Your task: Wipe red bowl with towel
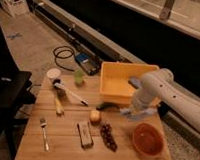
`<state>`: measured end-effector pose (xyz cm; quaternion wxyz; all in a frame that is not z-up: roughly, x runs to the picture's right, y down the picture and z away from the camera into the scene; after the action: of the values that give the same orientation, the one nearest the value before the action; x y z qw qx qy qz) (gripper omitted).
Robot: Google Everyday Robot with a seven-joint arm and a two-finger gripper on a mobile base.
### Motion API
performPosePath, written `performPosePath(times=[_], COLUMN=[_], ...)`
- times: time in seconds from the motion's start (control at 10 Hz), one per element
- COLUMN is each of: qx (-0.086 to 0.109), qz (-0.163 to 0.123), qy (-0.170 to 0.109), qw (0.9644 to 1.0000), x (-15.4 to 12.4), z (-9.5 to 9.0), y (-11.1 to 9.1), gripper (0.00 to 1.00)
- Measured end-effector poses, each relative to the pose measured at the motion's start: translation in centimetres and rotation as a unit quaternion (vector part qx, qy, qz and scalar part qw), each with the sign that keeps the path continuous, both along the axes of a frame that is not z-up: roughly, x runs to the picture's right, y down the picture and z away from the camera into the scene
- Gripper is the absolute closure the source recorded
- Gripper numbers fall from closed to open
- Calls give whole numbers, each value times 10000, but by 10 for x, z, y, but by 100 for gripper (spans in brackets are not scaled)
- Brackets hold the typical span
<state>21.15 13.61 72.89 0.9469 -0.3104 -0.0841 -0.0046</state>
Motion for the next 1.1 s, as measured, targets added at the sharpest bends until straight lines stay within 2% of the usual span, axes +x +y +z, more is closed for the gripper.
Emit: performPosePath(times=[0.2,0.5,0.7,0.9,1.1], qx=[29,-110,-336,-500,-749], qz=[127,411,642,762,786], qy=[189,457,553,597,721], qw=[9997,9981,9958,9940,9915], x=[16,43,53,57,65], z=[-9,-6,3,4,0], y=[0,29,60,75,88], gripper=[100,100,100,100,100])
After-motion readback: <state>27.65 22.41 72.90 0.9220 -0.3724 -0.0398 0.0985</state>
